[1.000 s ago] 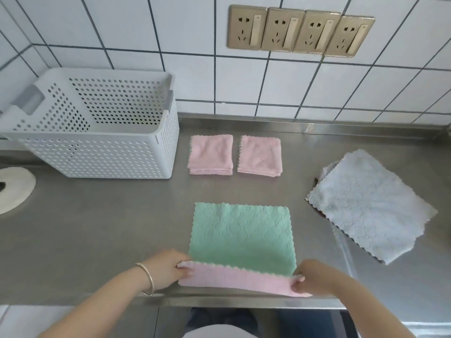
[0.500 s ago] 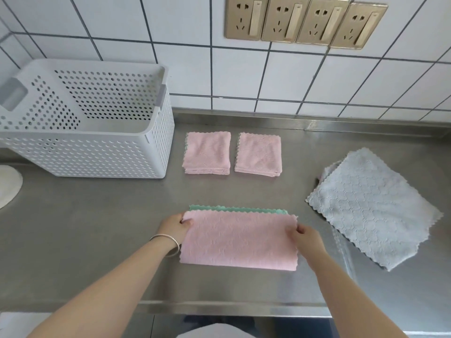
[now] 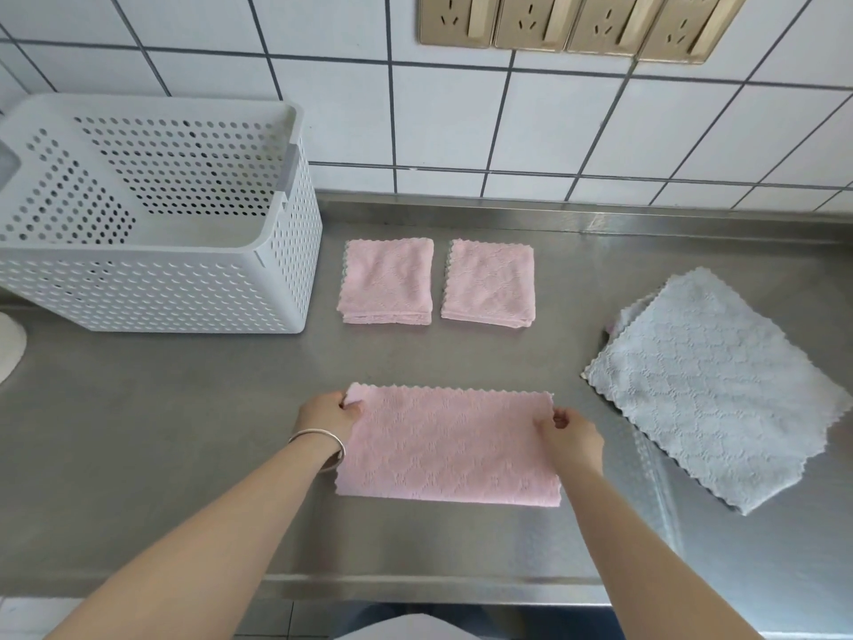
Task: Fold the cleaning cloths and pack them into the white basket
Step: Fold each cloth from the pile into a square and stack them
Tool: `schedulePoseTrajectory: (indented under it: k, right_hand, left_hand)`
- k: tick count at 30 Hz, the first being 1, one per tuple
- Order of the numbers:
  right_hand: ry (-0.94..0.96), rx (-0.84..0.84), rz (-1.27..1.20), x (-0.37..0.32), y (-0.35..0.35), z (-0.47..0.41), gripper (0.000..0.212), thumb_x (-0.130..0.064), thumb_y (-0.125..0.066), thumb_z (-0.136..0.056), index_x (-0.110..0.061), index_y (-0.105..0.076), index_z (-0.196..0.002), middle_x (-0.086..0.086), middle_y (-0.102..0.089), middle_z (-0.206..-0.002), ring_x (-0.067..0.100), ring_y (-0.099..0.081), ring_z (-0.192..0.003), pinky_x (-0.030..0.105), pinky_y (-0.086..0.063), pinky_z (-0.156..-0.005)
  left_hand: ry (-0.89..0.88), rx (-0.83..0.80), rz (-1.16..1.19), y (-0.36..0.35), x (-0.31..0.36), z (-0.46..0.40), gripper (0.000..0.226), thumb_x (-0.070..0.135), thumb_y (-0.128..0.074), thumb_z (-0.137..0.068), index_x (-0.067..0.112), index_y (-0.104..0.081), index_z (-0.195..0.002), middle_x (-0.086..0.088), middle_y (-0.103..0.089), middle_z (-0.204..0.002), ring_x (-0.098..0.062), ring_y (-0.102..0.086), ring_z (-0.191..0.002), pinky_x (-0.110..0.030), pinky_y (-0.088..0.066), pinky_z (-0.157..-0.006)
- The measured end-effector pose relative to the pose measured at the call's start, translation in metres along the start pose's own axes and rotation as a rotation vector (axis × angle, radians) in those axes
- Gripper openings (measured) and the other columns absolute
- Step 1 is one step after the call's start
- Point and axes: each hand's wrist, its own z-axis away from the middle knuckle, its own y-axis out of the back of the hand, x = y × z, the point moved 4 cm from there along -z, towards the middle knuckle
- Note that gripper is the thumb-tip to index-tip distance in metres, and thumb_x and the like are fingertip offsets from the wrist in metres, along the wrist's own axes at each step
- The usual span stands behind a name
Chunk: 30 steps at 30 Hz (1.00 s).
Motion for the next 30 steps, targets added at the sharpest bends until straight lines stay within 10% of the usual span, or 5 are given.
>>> schedulePoseTrajectory:
  k: [7, 10, 15, 30]
  right_hand:
    - [-0.015, 0.091, -0.160, 0.012, 0.007, 0.017, 0.047, -0.020, -0.059, -0.086, -0.014, -0.043, -0.130, -0.003, -0.056, -0.096, 0.020, -0.053, -0.095, 0.035, -0.043, -0.083]
    - [-0.033, 0.058, -0.009, 0.023, 0.000, 0.031, 0.056, -0.021, -0.061, -0.081, -0.010, -0.040, -0.131, 0.005, -0.052, -0.115, 0.024, -0.053, -0.105, 0.040, -0.046, -0.088]
    - [-0.062, -0.017, 0.117, 0.037, -0.014, 0.054, 0.060, -0.021, -0.061, -0.078, -0.012, -0.035, -0.132, 0.004, -0.042, -0.131, 0.023, -0.050, -0.114, 0.040, -0.048, -0.091]
    - [-0.056, -0.087, 0.263, 0.034, -0.003, 0.064, 0.007, -0.024, -0.053, -0.083, -0.021, -0.050, -0.089, -0.004, -0.055, -0.077, 0.018, -0.057, -0.079, 0.025, -0.042, -0.059]
  left_hand:
    - [-0.349, 0.434, -0.192, -0.005, 0.015, 0.025, 0.054, 0.030, -0.071, -0.070, 0.015, -0.054, -0.118, -0.012, -0.054, -0.125, -0.034, -0.052, -0.112, -0.044, -0.047, -0.086]
    - [-0.686, 0.223, -0.532, -0.038, 0.036, 0.045, 0.060, 0.052, -0.041, -0.076, 0.031, -0.040, -0.132, 0.003, -0.042, -0.145, -0.028, -0.041, -0.133, -0.051, -0.036, -0.103]
    - [-0.736, -0.115, -0.745, -0.078, 0.045, 0.056, 0.090, 0.069, 0.007, -0.061, 0.035, 0.010, -0.145, 0.008, 0.039, -0.138, -0.026, 0.026, -0.140, -0.056, 0.011, -0.112]
    - [-0.650, -0.259, -0.880, -0.081, 0.050, 0.055, 0.093, 0.076, -0.038, -0.074, 0.041, 0.017, -0.141, 0.000, 0.037, -0.148, -0.033, 0.031, -0.137, -0.064, 0.009, -0.109]
